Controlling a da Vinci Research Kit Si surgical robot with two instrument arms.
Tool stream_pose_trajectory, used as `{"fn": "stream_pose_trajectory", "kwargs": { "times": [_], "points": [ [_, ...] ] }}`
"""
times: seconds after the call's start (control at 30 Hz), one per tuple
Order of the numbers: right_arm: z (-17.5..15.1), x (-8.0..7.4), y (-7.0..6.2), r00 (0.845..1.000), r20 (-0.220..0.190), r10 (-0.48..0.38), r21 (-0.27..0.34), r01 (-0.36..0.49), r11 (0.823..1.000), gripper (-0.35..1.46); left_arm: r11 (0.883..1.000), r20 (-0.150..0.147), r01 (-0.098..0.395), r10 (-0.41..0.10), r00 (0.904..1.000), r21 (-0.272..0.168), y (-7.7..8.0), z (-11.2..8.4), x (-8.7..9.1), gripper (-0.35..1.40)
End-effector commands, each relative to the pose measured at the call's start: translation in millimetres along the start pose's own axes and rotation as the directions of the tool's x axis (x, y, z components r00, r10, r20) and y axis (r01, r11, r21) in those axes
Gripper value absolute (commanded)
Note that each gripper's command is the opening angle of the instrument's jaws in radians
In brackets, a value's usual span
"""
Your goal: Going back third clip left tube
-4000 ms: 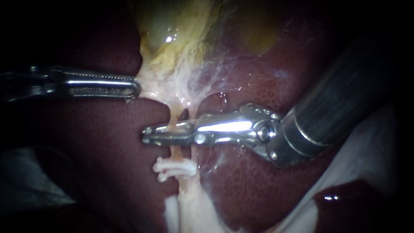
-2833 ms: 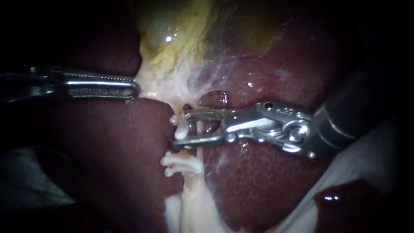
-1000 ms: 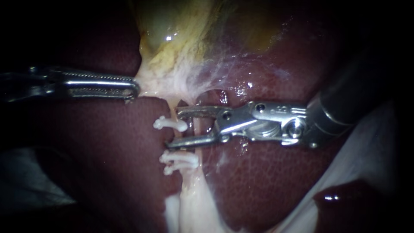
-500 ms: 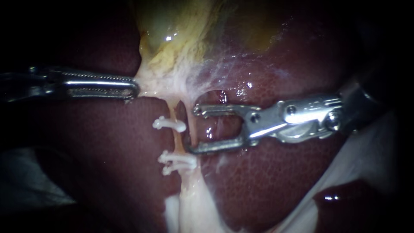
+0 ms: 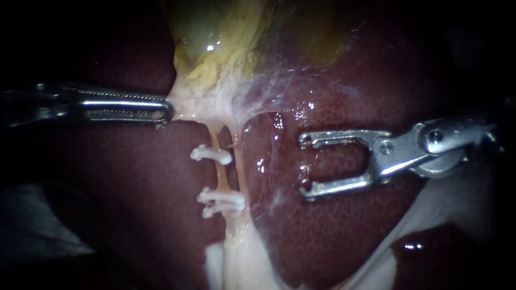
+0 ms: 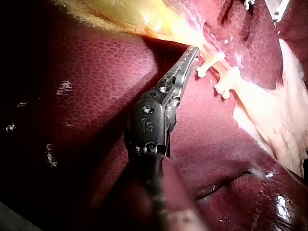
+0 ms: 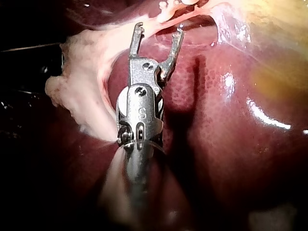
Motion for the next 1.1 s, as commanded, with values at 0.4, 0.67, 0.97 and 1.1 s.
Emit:
{"fn": "stream_pose_trajectory", "kwargs": {
  "times": [0.4,0.67,0.97,1.1],
  "points": [
    [-0.5,-0.2,-0.2,1.0,0.0,-0.001,0.002,0.001,1.0,0.5,1.0,-0.001,-0.002,0.002,1.0,0.005,-1.2,1.5,-0.4,-0.35],
    [-0.6,-0.3,-0.3,1.0,0.0,-0.001,0.002,0.001,1.0,0.5,1.0,0.001,-0.011,0.011,0.9999,0.018,-2.9,4.7,-1.9,-0.35],
    [-0.7,-0.3,-0.3,1.0,0.0,-0.001,0.003,0.001,1.0,0.5,1.0,0.006,-0.013,0.013,0.9999,0.021,-3.2,5.1,-2.2,-0.35],
    [-0.7,-0.3,-0.4,1.0,0.0,-0.001,0.003,0.001,1.0,0.5,1.0,0.006,-0.013,0.012,0.9999,0.021,-3.2,5.1,-2.2,-0.35]
  ]
}}
